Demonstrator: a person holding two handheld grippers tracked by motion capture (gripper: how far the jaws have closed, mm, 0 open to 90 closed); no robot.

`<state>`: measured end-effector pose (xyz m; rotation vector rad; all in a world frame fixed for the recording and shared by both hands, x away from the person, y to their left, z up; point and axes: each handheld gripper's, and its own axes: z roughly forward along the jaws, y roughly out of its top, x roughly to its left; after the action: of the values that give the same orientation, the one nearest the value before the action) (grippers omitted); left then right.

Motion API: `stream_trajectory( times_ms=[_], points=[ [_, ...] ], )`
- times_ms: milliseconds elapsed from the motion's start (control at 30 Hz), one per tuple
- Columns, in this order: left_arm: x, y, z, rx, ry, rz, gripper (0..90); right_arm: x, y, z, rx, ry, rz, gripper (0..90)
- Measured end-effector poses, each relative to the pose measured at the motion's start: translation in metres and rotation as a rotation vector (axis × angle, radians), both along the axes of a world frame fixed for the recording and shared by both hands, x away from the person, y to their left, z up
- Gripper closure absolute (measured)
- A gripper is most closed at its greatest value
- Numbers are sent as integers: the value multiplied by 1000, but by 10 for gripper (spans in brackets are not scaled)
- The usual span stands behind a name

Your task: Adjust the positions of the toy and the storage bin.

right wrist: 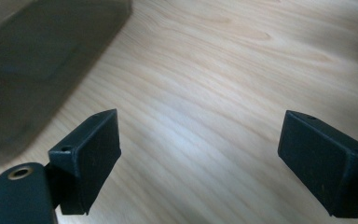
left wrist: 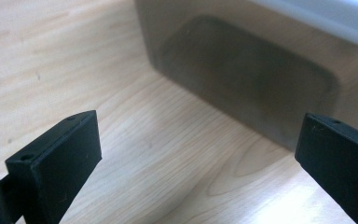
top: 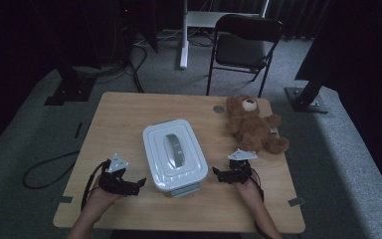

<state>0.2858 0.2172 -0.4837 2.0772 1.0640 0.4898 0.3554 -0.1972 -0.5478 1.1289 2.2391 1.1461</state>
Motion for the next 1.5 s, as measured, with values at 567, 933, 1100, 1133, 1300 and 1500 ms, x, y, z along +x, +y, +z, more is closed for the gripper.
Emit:
stream_trajectory(
  times_ms=[567, 933, 1100, 1133, 1300, 1500],
  points=[
    [-6, -32, 50, -40, -83, -120, 9, -29, -54, -11, -10, 20, -91, 123],
    [4, -57, 60, -41, -76, -169, 9, -50, -81, -13, -13, 24, -163, 132],
    [8, -68, 62, -46, -60, -196, 9, -58, -90, -13, 19, 24, -218, 131],
    [8, -69, 62, -49, -57, -192, 9, -59, -91, -13, 20, 22, -231, 131],
    [17, -78, 63, -49, -44, -187, 9, -60, -92, -13, -27, 12, -267, 129],
    [29, -88, 61, -27, -30, -173, 9, -57, -91, -14, -55, 37, -282, 130]
  ],
)
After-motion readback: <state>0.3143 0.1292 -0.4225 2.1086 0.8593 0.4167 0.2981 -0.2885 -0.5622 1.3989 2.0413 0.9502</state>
